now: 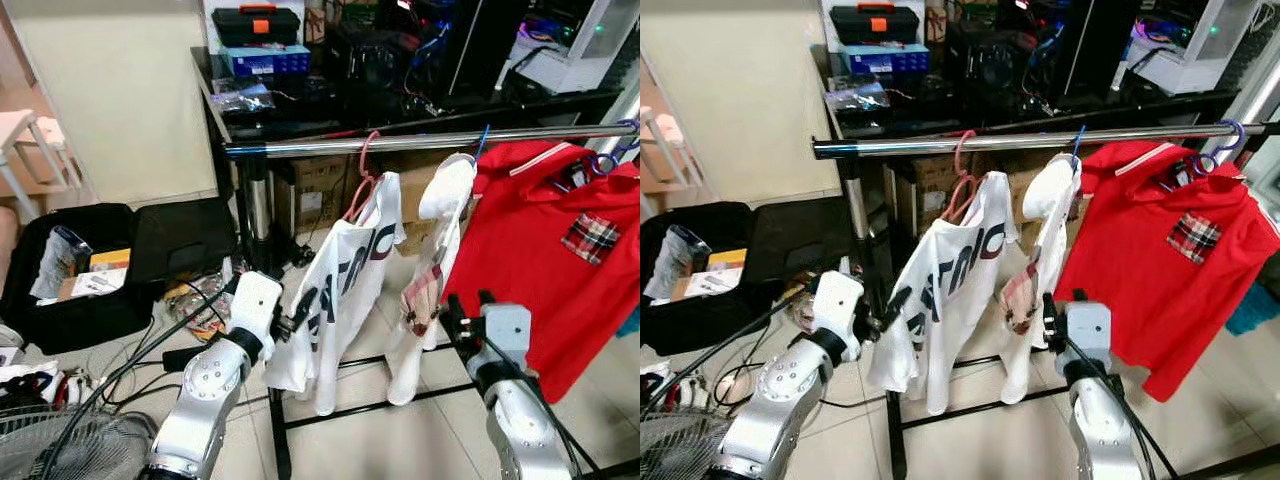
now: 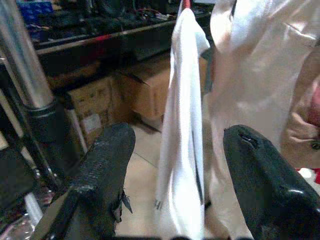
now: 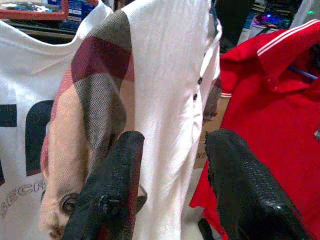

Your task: Hang hanger

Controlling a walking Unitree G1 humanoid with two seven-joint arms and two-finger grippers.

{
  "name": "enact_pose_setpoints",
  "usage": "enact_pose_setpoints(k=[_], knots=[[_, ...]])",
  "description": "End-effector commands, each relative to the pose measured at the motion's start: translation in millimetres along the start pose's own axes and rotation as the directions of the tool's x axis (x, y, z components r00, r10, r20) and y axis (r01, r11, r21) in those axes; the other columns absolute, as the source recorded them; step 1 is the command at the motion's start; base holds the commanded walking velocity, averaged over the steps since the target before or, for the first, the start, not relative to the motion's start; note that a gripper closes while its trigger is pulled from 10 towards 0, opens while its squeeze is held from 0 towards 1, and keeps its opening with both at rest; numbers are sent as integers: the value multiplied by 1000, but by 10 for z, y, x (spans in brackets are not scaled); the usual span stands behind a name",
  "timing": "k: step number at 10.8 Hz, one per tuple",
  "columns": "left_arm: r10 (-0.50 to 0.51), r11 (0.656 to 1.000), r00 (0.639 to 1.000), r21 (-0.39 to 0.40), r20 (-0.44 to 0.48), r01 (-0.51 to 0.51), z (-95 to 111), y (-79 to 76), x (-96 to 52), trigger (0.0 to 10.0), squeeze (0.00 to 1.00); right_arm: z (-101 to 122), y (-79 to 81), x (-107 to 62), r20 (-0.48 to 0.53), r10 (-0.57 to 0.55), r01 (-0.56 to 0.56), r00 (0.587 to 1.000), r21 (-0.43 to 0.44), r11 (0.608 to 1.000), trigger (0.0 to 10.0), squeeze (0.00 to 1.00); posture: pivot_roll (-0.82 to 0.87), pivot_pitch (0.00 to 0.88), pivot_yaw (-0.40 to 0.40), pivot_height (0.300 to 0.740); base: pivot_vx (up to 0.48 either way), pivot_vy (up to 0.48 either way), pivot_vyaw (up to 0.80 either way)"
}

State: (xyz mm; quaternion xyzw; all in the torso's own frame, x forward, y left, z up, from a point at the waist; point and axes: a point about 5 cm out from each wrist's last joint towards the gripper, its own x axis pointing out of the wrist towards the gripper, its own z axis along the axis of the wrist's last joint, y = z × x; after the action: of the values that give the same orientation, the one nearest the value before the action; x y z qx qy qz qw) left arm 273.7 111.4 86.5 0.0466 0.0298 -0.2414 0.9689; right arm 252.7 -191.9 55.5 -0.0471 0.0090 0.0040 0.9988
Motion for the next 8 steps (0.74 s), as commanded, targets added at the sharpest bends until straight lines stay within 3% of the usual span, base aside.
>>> enact_pose_setpoints(k=[1,2,4,6,8], knots=[[6,999,1000,-40,-20,-6,-42,-3,10,10000,0,-96,-9,-64,-54,47,-47,997,9,999,10000,0,109,55,-38,740,0,0,0],[37,995,998,-85,-50,-41,-148,9,-43,10000,0,-212,-22,-179,-106,89,-89,990,9,996,10000,0,110,58,-36,740,0,0,0],[62,991,996,-113,-66,-69,-228,18,-116,10000,0,-204,-70,-251,-95,121,-122,988,-9,992,10000,0,108,63,-32,740,0,0,0],[57,991,995,-116,-81,-67,-319,-40,-187,10000,0,-196,-67,-318,-100,223,-228,970,-44,973,10000,0,104,75,-29,740,0,0,0],[66,990,993,-118,-99,-77,-385,-62,-226,10000,0,-240,-87,-347,-111,210,-215,971,-34,976,10000,0,103,79,-30,740,0,0,0]])
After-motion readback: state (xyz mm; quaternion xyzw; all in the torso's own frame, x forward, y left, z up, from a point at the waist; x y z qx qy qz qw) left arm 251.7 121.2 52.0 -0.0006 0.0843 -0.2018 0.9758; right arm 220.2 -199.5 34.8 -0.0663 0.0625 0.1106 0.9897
